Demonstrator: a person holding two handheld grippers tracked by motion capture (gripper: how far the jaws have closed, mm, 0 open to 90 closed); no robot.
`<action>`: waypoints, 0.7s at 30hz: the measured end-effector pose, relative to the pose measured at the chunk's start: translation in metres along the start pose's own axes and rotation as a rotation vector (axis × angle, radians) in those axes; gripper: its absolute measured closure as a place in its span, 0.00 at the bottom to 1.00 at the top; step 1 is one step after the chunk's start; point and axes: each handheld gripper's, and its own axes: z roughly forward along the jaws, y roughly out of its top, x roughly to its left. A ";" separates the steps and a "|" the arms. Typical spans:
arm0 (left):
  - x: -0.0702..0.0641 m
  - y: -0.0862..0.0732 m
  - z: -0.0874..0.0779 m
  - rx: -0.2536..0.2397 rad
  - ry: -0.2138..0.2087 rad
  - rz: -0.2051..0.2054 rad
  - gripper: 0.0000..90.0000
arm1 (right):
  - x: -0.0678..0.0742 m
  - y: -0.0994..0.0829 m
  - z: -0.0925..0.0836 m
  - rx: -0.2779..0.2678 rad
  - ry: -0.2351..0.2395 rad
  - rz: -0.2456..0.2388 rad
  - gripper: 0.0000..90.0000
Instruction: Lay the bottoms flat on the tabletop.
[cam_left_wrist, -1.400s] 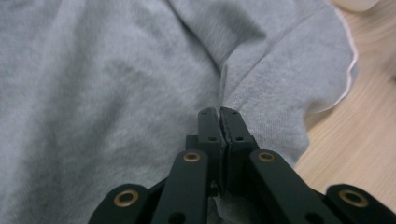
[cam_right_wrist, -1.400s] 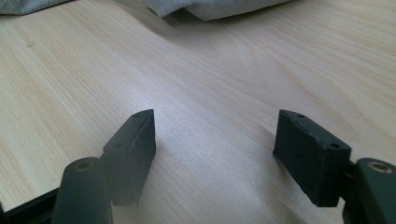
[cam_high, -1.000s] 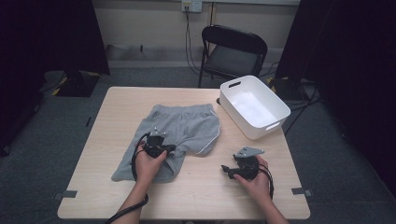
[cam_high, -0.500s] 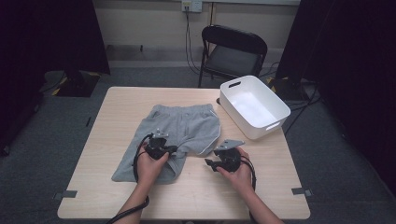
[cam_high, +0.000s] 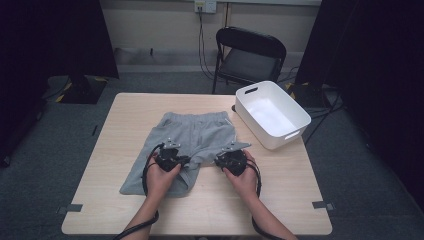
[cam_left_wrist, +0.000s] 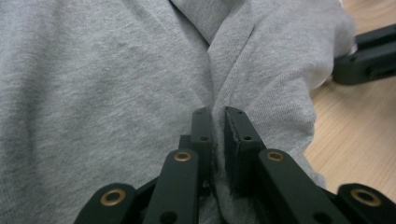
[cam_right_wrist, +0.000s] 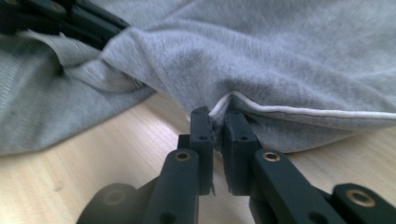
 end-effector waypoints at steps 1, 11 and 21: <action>0.000 0.000 0.000 0.000 0.000 0.000 0.92 | 0.000 0.000 0.000 0.000 0.000 0.000 0.94; -0.005 0.004 -0.004 -0.015 -0.006 0.004 0.91 | -0.010 0.006 -0.038 -0.055 0.023 0.030 0.93; -0.020 0.014 -0.018 -0.012 -0.033 0.065 0.97 | -0.019 0.004 -0.059 -0.086 0.004 0.070 0.92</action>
